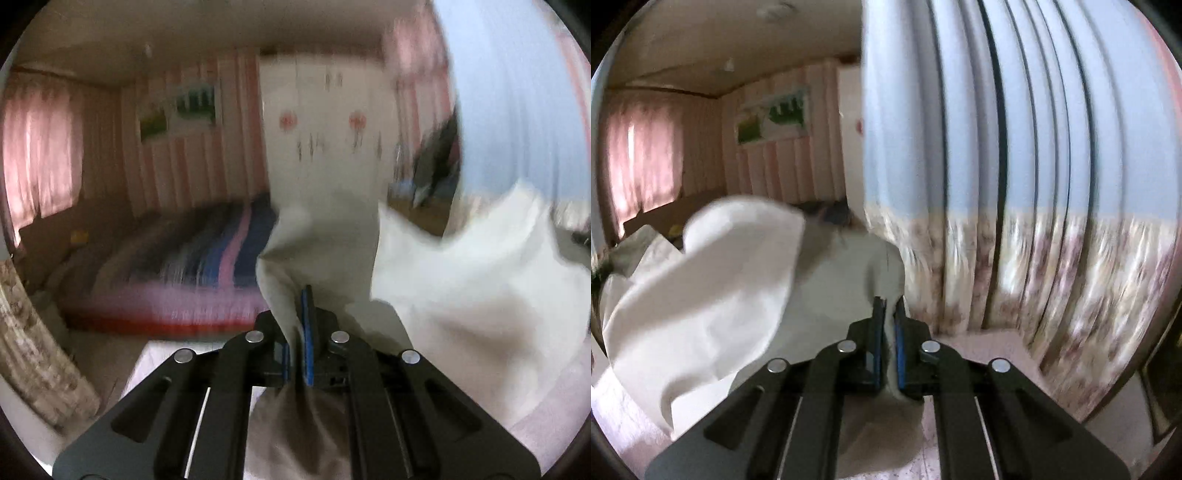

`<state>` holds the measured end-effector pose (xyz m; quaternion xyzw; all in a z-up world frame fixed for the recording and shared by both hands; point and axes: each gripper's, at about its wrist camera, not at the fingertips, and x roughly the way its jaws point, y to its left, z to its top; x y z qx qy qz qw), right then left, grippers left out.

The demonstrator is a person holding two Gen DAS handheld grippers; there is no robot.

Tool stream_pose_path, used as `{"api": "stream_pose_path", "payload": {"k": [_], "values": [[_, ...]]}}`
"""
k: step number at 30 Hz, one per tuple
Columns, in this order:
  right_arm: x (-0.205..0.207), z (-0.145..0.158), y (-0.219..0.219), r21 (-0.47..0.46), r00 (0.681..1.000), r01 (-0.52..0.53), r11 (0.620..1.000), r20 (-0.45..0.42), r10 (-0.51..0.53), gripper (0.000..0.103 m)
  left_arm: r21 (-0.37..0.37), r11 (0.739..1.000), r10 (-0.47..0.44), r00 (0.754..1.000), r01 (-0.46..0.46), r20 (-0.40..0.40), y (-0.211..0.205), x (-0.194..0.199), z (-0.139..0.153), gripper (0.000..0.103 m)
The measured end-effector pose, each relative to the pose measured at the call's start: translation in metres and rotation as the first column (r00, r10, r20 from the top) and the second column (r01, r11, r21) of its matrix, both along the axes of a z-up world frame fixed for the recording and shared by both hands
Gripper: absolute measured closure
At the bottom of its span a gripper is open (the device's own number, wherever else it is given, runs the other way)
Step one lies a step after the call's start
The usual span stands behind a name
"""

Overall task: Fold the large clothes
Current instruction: 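Lift the jacket bundle with both grippers and fold it over, then lay the folded jacket down and open both grippers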

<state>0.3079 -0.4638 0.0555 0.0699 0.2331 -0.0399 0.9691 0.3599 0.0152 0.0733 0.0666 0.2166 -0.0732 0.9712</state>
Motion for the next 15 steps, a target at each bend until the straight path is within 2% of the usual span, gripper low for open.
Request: {"api": "stream_pose_path", "payload": {"k": [3, 5, 6, 7, 9, 12, 13, 14, 15], "values": [[0.049, -0.071, -0.005, -0.035, 0.976, 0.030, 0.999, -0.215, -0.037, 0.098, 0.068, 0.998, 0.019, 0.979, -0.006, -0.203, -0.008, 0.054, -0.066, 0.098], [0.059, -0.108, -0.009, -0.007, 0.950, 0.045, 0.999, -0.308, -0.044, 0.098, 0.089, 0.996, 0.024, 0.951, 0.004, -0.309, -0.010, 0.073, -0.103, 0.096], [0.060, -0.128, -0.013, 0.019, 0.938, 0.056, 0.998, -0.344, -0.046, 0.097, 0.082, 0.997, 0.025, 0.928, 0.006, -0.371, -0.008, 0.079, -0.126, 0.095], [0.058, -0.138, -0.015, 0.036, 0.932, 0.057, 0.998, -0.359, -0.041, 0.096, 0.069, 0.998, 0.018, 0.920, 0.009, -0.391, -0.006, 0.079, -0.136, 0.093], [0.049, -0.143, -0.016, 0.045, 0.935, 0.054, 0.998, -0.354, -0.035, 0.095, 0.072, 0.997, 0.009, 0.921, 0.020, -0.390, -0.003, 0.074, -0.142, 0.093], [0.034, -0.121, -0.019, 0.073, 0.960, 0.021, 0.997, -0.282, 0.000, 0.088, 0.063, 0.998, 0.006, 0.932, 0.018, -0.363, -0.001, 0.065, -0.126, 0.086], [0.026, -0.111, -0.021, 0.089, 0.967, 0.009, 0.996, -0.253, 0.014, 0.079, 0.038, 0.999, -0.008, 0.934, 0.023, -0.358, 0.003, 0.060, -0.120, 0.074], [0.017, -0.104, -0.016, 0.096, 0.973, 0.000, 0.995, -0.231, 0.022, 0.072, 0.006, 0.999, -0.028, 0.936, 0.032, -0.350, 0.007, 0.052, -0.115, 0.059], [0.004, -0.091, -0.014, 0.090, 0.982, -0.002, 0.996, -0.190, 0.019, 0.054, -0.026, 0.999, -0.053, 0.940, 0.047, -0.336, 0.008, 0.043, -0.108, 0.049]]}}
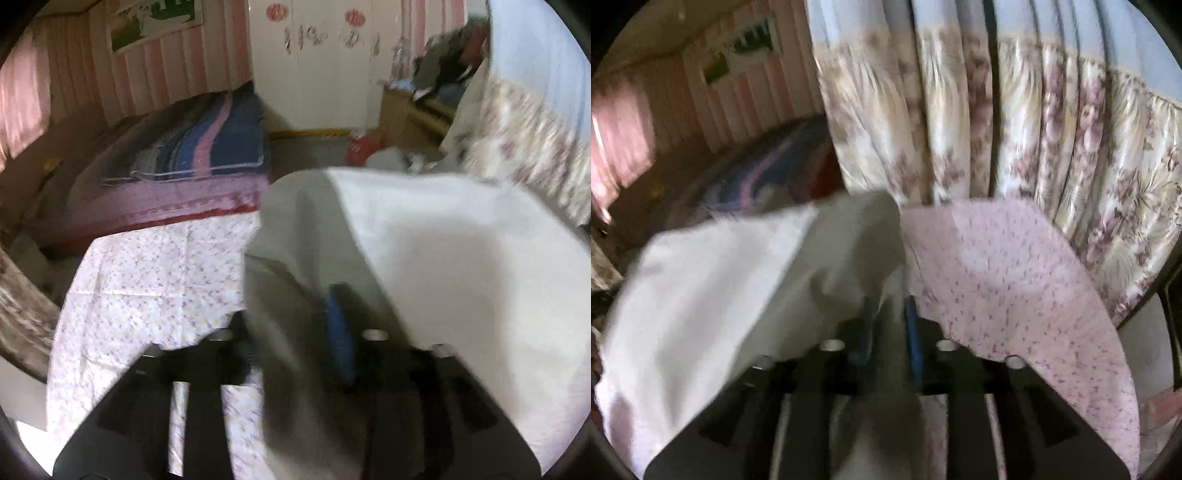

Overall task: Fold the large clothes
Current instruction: 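Lay the folded jacket down and open both grippers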

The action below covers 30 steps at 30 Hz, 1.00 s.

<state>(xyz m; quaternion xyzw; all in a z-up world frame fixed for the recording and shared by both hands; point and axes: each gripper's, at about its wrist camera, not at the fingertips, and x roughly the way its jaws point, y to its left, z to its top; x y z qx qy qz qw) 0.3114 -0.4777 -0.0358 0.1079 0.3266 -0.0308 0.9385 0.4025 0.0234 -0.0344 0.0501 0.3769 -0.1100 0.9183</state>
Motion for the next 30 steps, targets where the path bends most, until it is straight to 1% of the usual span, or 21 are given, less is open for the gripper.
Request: {"api": "stream_pose_path", "payload": {"k": [1, 2, 3, 4, 5, 6, 9, 11, 12, 14, 15, 18, 21, 23, 25, 26, 28, 30], "values": [[-0.010, 0.007, 0.002, -0.012, 1.000, 0.007, 1.000, 0.021, -0.006, 0.039, -0.003, 1.000, -0.002, 1.000, 0.002, 0.019, -0.001, -0.010, 0.005, 0.025], [-0.024, 0.014, 0.006, -0.026, 0.999, 0.005, 1.000, 0.047, -0.004, 0.037, 0.033, 0.999, 0.026, 0.998, -0.028, 0.065, -0.004, -0.026, 0.008, 0.003], [-0.034, 0.019, 0.009, -0.030, 0.998, -0.003, 1.000, 0.067, 0.005, 0.037, 0.058, 0.997, 0.035, 0.993, -0.041, 0.112, -0.006, -0.039, 0.012, 0.003], [-0.043, 0.021, 0.014, -0.031, 0.997, -0.008, 0.999, 0.072, 0.010, 0.032, 0.066, 0.997, 0.030, 0.991, -0.039, 0.132, -0.007, -0.050, 0.013, 0.003], [-0.050, 0.020, 0.018, -0.035, 0.997, -0.015, 0.999, 0.070, 0.018, 0.027, 0.064, 0.997, 0.026, 0.991, -0.035, 0.134, -0.008, -0.058, 0.013, 0.003], [-0.055, 0.019, 0.022, -0.045, 0.997, -0.018, 0.999, 0.070, 0.021, 0.022, 0.045, 0.999, 0.025, 0.993, -0.030, 0.117, -0.009, -0.067, 0.013, 0.003], [-0.075, 0.004, 0.036, -0.092, 0.997, 0.001, 0.996, 0.071, 0.005, 0.022, 0.001, 0.999, 0.039, 0.998, -0.039, 0.057, -0.005, -0.090, 0.004, 0.003], [-0.086, -0.004, 0.036, -0.093, 0.997, 0.009, 0.996, 0.076, -0.002, 0.017, -0.008, 0.998, 0.057, 0.997, -0.057, 0.057, -0.002, -0.110, -0.005, 0.003], [-0.092, -0.010, 0.037, -0.095, 0.997, 0.020, 0.995, 0.080, -0.013, 0.014, -0.009, 0.998, 0.065, 0.996, -0.065, 0.059, -0.001, -0.114, -0.008, 0.003], [-0.101, -0.021, 0.034, -0.098, 0.995, 0.046, 0.994, 0.089, -0.038, 0.014, -0.027, 0.997, 0.077, 0.995, -0.075, 0.060, 0.002, -0.121, -0.017, 0.003], [-0.103, -0.025, 0.034, -0.094, 0.995, 0.056, 0.994, 0.088, -0.048, 0.014, -0.038, 0.997, 0.075, 0.996, -0.073, 0.049, 0.003, -0.123, -0.023, 0.003], [-0.102, -0.039, 0.034, -0.097, 0.996, 0.076, 0.992, 0.048, -0.071, 0.014, -0.038, 0.996, 0.079, 0.996, -0.078, 0.034, 0.006, -0.124, -0.037, 0.003], [-0.099, -0.050, 0.038, -0.137, 0.996, 0.071, 0.988, 0.058, -0.064, 0.013, -0.025, 0.996, 0.087, 0.996, -0.087, 0.024, 0.002, -0.120, -0.042, 0.003], [-0.094, -0.054, 0.038, -0.155, 0.997, 0.060, 0.986, 0.047, -0.054, 0.014, -0.020, 0.996, 0.086, 0.996, -0.086, 0.020, 0.001, -0.118, -0.044, 0.003], [-0.090, -0.055, 0.040, -0.152, 0.999, 0.042, 0.987, 0.031, -0.038, 0.014, -0.068, 0.996, 0.052, 0.998, -0.053, -0.021, -0.001, -0.112, -0.050, 0.003], [-0.087, -0.055, 0.041, -0.153, 0.999, 0.026, 0.988, 0.023, -0.023, 0.014, -0.098, 0.995, 0.025, 0.998, -0.030, -0.054, -0.003, -0.108, -0.055, 0.003], [-0.083, -0.056, 0.043, -0.168, 1.000, -0.005, 0.986, 0.000, 0.006, 0.014, -0.102, 0.995, 0.000, 0.997, -0.007, -0.074, -0.009, -0.105, -0.060, 0.003], [-0.075, -0.059, 0.039, -0.141, 0.999, -0.032, 0.989, -0.037, 0.027, 0.015, -0.099, 0.995, -0.025, 0.996, 0.016, -0.089, -0.015, -0.100, -0.065, 0.003]]}}
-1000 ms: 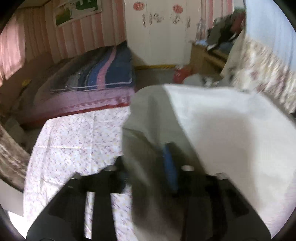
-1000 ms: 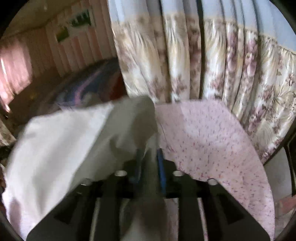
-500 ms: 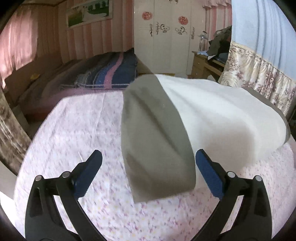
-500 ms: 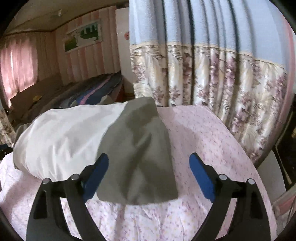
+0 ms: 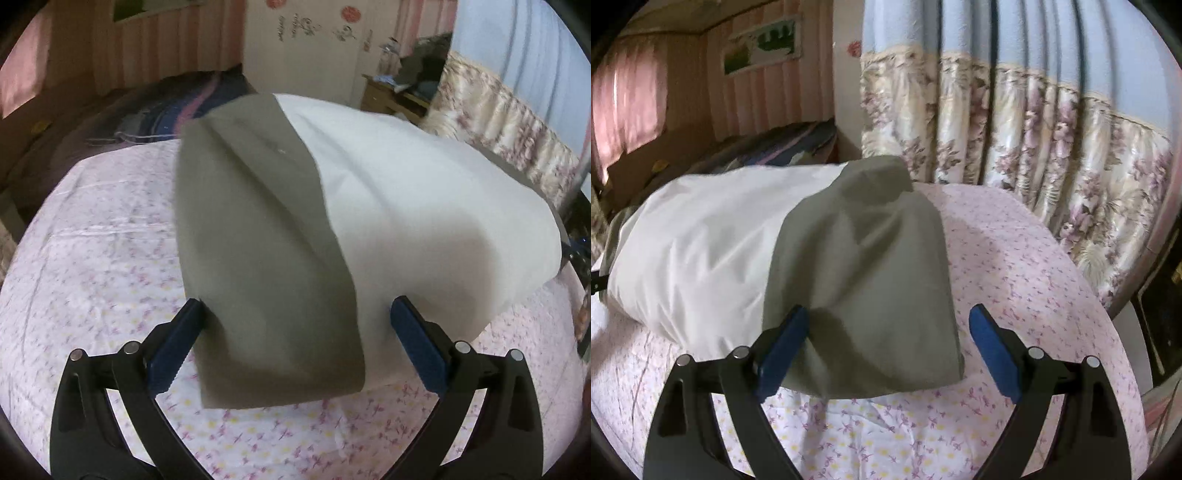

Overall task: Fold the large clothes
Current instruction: 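Lay the folded jacket down and open both grippers, then grasp the olive jacket edge with both grippers and lift it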

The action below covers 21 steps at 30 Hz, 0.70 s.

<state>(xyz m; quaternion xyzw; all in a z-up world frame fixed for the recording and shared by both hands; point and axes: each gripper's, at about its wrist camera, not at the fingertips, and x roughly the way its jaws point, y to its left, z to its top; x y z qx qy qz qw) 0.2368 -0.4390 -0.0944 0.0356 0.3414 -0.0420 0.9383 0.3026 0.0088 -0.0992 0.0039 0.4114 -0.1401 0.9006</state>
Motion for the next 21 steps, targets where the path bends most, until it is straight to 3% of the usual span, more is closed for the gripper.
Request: {"api": "stream_pose_path", "payload": {"k": [3, 5, 6, 8, 9, 11, 14, 17, 21], "values": [[0.008, -0.005, -0.001, 0.041, 0.999, -0.032, 0.999, -0.021, 0.033, 0.031, -0.022, 0.999, -0.025, 1.000, 0.024, -0.018, -0.004, 0.008, -0.001, 0.009], [0.012, -0.006, 0.006, 0.012, 0.999, -0.040, 0.999, -0.036, 0.041, 0.038, -0.021, 0.999, -0.036, 0.999, 0.036, -0.025, -0.007, 0.010, 0.000, 0.020], [0.014, -0.005, 0.010, -0.002, 0.998, -0.051, 0.999, -0.044, 0.051, 0.048, -0.006, 0.999, -0.041, 0.999, 0.041, -0.024, -0.011, 0.011, 0.000, 0.023], [0.017, -0.003, 0.019, -0.054, 0.999, -0.030, 0.998, -0.045, 0.028, 0.079, 0.031, 0.999, -0.042, 0.999, 0.043, -0.014, -0.018, 0.010, 0.003, 0.036], [0.017, -0.001, 0.020, -0.072, 0.999, -0.016, 0.997, -0.040, 0.013, 0.088, 0.055, 0.998, -0.033, 0.999, 0.033, -0.004, -0.021, 0.008, 0.005, 0.040], [0.017, 0.000, 0.020, -0.026, 0.999, -0.010, 1.000, -0.031, 0.009, 0.093, 0.091, 0.996, -0.024, 1.000, 0.022, 0.016, -0.027, 0.003, 0.010, 0.054], [0.014, 0.003, 0.024, -0.029, 1.000, -0.006, 1.000, -0.008, 0.006, 0.096, 0.152, 0.988, -0.013, 0.998, 0.003, 0.064, -0.038, -0.009, 0.018, 0.075], [0.000, 0.015, 0.023, 0.023, 0.999, -0.024, 0.999, 0.031, 0.023, 0.097, 0.117, 0.993, 0.011, 0.994, -0.024, 0.105, -0.033, -0.023, 0.029, 0.085], [-0.029, 0.038, 0.023, 0.043, 0.996, -0.042, 0.998, 0.075, 0.039, 0.098, 0.067, 0.997, 0.016, 0.992, -0.025, 0.128, -0.016, -0.042, 0.042, 0.089]]}}
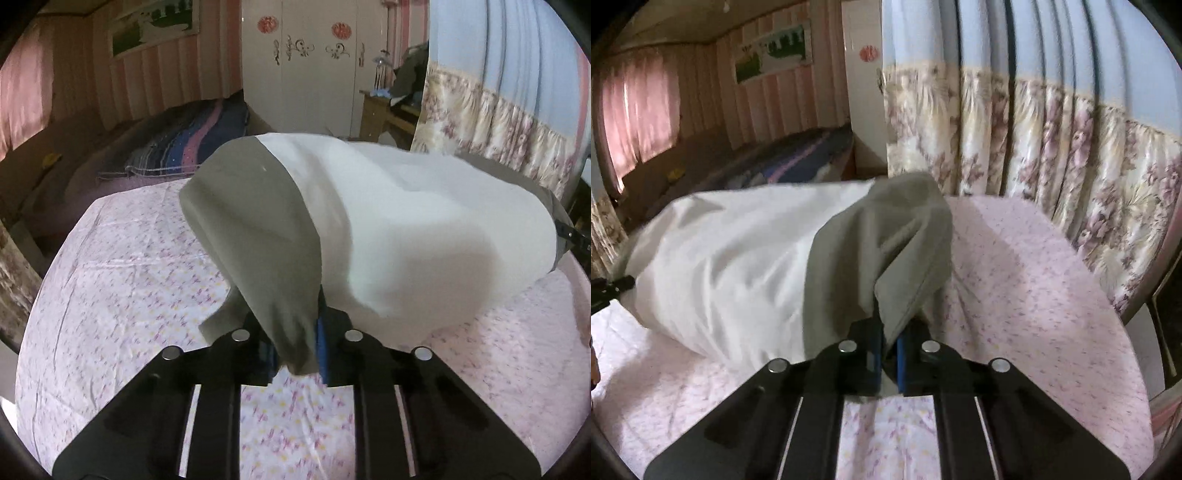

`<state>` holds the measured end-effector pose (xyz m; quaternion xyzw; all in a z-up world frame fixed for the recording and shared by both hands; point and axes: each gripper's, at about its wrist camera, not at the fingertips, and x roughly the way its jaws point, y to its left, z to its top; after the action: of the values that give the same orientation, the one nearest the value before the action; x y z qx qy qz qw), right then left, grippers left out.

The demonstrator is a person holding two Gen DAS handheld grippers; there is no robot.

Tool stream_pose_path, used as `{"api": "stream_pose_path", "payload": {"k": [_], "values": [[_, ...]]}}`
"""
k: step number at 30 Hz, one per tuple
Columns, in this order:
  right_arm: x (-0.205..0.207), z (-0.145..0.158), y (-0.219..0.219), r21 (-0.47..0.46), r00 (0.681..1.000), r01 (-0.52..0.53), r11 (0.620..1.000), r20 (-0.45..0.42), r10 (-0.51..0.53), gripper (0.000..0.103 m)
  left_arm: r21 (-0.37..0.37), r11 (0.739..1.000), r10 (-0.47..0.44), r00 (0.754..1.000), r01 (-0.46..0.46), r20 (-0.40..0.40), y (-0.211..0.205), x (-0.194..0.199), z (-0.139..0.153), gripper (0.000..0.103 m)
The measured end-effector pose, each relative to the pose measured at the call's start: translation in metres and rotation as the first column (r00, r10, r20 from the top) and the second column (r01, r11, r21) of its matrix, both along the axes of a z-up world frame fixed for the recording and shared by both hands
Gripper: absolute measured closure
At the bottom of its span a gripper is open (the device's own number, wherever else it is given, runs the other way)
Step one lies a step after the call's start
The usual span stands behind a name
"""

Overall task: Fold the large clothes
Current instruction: 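Grasp the olive jacket edge with both grippers and lift it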

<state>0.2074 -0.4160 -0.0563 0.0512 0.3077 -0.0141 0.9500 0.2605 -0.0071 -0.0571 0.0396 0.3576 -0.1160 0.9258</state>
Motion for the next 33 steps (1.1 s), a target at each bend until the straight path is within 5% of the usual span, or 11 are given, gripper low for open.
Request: {"api": "stream_pose_path", "payload": {"k": [9, 12, 15, 17, 19, 20, 23, 25, 33], "values": [[-0.076, 0.021, 0.021, -0.010, 0.998, -0.070, 0.997, 0.003, 0.070, 0.098, -0.077, 0.997, -0.008, 1.000, 0.009, 0.009, 0.046, -0.098, 0.029, 0.090], [-0.093, 0.012, 0.019, 0.025, 0.996, -0.077, 0.997, -0.039, 0.078, 0.098, -0.045, 0.999, -0.001, 1.000, 0.000, -0.016, 0.053, -0.122, 0.019, 0.087], [-0.089, -0.023, 0.011, 0.067, 0.988, -0.070, 0.995, -0.130, 0.079, 0.096, -0.028, 0.999, 0.036, 0.997, -0.038, -0.072, 0.061, -0.122, -0.004, 0.069], [-0.089, -0.037, 0.004, 0.106, 0.986, -0.063, 0.992, -0.149, 0.078, 0.088, -0.003, 0.997, 0.071, 0.995, -0.071, -0.068, 0.063, -0.120, -0.012, 0.034], [-0.091, -0.041, -0.003, 0.142, 0.984, -0.058, 0.988, -0.158, 0.080, 0.081, 0.030, 0.993, 0.116, 0.993, -0.116, -0.026, 0.065, -0.124, -0.010, 0.010], [-0.094, -0.037, -0.006, 0.157, 0.986, -0.051, 0.986, -0.147, 0.074, 0.079, 0.027, 0.992, 0.122, 0.992, -0.122, -0.014, 0.068, -0.126, -0.007, 0.006], [-0.101, -0.017, -0.013, 0.161, 0.992, -0.050, 0.986, -0.108, 0.068, 0.069, -0.008, 0.992, 0.128, 0.992, -0.128, 0.013, 0.079, -0.132, 0.011, 0.003], [-0.099, -0.005, -0.019, 0.149, 0.995, -0.041, 0.988, -0.084, 0.054, 0.048, -0.020, 0.991, 0.130, 0.991, -0.129, 0.028, 0.087, -0.130, 0.024, 0.003], [-0.038, 0.017, -0.027, 0.100, 0.996, -0.038, 0.994, -0.074, 0.045, 0.039, -0.038, 0.998, 0.050, 0.998, -0.051, -0.027, 0.075, -0.059, 0.038, 0.003]]}}
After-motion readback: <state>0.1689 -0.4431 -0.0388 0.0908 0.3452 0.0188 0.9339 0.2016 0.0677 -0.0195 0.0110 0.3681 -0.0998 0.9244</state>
